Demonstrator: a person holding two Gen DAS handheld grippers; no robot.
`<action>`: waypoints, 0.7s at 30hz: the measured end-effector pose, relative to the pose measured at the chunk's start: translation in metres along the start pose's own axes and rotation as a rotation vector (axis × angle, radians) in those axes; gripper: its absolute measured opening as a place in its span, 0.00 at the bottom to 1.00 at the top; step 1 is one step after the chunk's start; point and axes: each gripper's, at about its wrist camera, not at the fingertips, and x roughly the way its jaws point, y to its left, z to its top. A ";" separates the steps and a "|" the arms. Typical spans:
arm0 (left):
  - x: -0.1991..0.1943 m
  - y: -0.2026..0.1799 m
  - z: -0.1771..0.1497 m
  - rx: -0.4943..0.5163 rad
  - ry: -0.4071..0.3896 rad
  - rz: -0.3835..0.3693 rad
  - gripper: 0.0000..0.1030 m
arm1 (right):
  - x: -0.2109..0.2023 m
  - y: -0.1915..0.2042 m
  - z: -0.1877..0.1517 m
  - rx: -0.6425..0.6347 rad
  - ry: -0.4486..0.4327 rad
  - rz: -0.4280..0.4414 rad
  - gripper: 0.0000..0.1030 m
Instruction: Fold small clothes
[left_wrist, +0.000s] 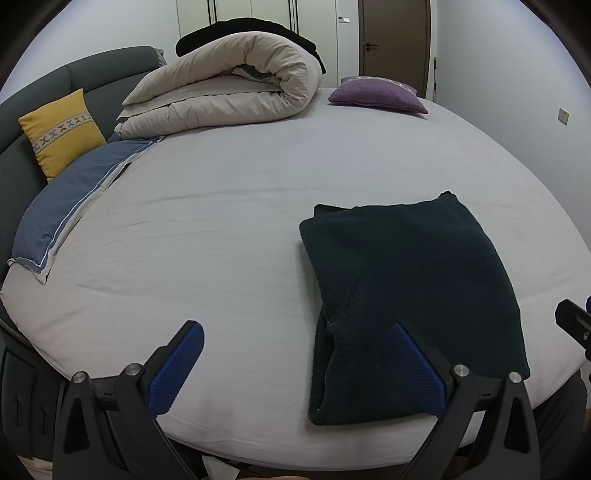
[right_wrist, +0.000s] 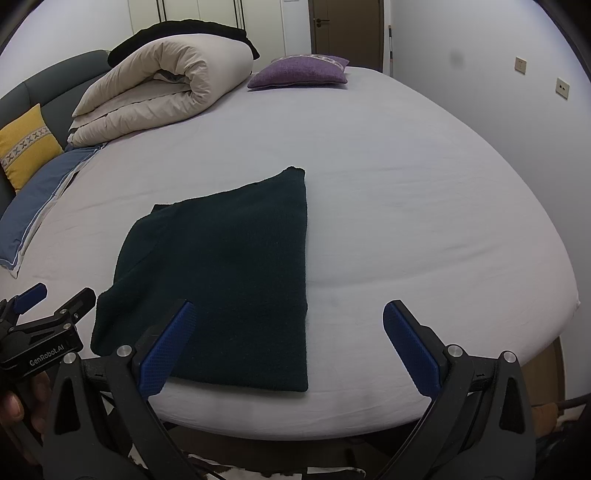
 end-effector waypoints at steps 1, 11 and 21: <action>0.000 0.000 0.000 0.000 0.000 0.000 1.00 | 0.000 0.000 0.000 0.000 0.000 0.001 1.00; 0.000 -0.002 0.000 0.002 0.001 -0.002 1.00 | 0.000 0.000 0.000 0.001 -0.001 0.001 1.00; 0.000 -0.003 0.000 0.003 0.003 -0.003 1.00 | -0.002 0.004 -0.002 0.002 -0.003 0.003 1.00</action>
